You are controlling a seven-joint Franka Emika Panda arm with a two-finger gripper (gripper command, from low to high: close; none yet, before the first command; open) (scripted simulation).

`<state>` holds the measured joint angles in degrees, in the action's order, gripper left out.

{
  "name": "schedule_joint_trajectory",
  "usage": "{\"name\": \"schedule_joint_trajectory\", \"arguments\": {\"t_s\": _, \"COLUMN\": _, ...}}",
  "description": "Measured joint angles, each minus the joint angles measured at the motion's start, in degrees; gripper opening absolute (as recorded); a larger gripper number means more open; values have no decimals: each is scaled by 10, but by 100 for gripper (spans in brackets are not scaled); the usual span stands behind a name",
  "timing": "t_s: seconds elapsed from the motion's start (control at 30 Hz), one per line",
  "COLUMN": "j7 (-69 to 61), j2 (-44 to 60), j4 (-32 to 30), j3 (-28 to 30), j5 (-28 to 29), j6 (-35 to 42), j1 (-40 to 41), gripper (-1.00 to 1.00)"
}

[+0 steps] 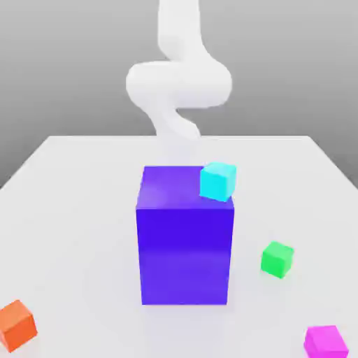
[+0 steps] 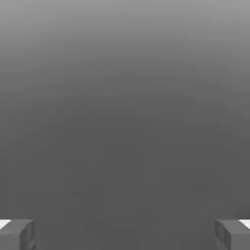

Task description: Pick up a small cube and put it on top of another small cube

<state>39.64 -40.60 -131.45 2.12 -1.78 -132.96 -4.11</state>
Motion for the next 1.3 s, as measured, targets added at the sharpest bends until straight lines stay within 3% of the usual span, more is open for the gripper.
{"name": "schedule_joint_trajectory", "arguments": {"t_s": 0.33, "j7": -259, "j2": 213, "j4": 14, "j3": 59, "j5": -85, "j6": -46, "j1": -137, "gripper": 0}}
{"name": "schedule_joint_trajectory", "arguments": {"t_s": 0.63, "j7": -470, "j2": 398, "j4": 26, "j3": 47, "j5": -135, "j6": -90, "j1": -206, "gripper": 0}}
{"name": "schedule_joint_trajectory", "arguments": {"t_s": 0.83, "j7": -573, "j2": 513, "j4": 30, "j3": 30, "j5": -112, "j6": -128, "j1": -230, "gripper": 0}}
{"name": "schedule_joint_trajectory", "arguments": {"t_s": 1.07, "j7": -641, "j2": 635, "j4": 36, "j3": 21, "j5": -26, "j6": -182, "j1": -261, "gripper": 0}}
{"name": "schedule_joint_trajectory", "arguments": {"t_s": 1.17, "j7": -650, "j2": 698, "j4": 49, "j3": 16, "j5": -26, "j6": -228, "j1": -259, "gripper": 0}}
{"name": "schedule_joint_trajectory", "arguments": {"t_s": 1.2, "j7": -652, "j2": 714, "j4": 52, "j3": 14, "j5": -28, "j6": -240, "j1": -258, "gripper": -100}}
{"name": "schedule_joint_trajectory", "arguments": {"t_s": 1.3, "j7": -652, "j2": 714, "j4": 52, "j3": 14, "j5": -28, "j6": -240, "j1": -258, "gripper": -100}}
